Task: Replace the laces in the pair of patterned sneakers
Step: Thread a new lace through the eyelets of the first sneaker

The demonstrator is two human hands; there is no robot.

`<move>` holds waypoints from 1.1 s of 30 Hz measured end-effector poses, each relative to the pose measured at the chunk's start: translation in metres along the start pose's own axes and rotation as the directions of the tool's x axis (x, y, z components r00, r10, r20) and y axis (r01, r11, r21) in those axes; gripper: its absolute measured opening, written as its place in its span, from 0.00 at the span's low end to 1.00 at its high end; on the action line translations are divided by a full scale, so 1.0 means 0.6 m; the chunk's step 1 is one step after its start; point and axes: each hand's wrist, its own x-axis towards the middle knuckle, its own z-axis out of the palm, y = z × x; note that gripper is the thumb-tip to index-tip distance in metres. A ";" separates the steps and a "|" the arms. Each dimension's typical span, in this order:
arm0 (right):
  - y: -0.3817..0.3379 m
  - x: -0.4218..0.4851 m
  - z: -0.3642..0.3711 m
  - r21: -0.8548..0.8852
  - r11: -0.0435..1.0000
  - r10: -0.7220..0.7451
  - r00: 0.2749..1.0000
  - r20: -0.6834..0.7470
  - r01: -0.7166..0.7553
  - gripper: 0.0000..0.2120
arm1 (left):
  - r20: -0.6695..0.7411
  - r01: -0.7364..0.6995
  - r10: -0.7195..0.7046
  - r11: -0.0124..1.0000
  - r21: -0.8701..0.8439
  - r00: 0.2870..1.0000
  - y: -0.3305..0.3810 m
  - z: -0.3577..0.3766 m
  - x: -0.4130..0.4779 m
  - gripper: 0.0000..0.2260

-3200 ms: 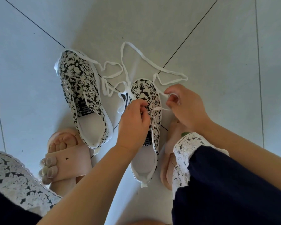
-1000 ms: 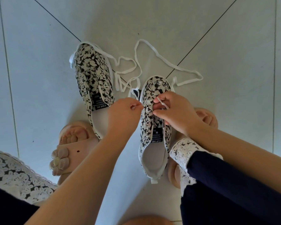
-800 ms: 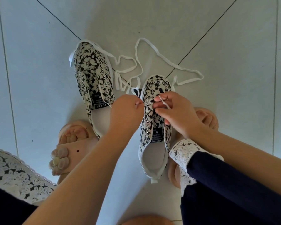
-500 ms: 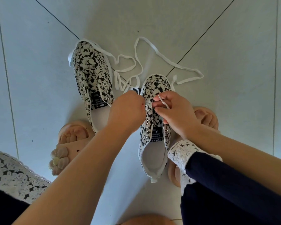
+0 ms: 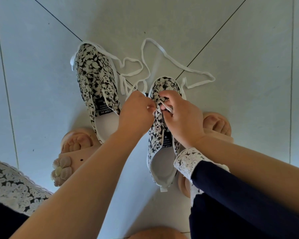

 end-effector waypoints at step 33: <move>-0.014 0.037 -0.102 0.566 0.769 0.045 0.908 0.417 -0.298 0.22 | -0.106 0.046 -0.129 0.820 -0.571 0.986 0.042 -0.037 -0.039 0.06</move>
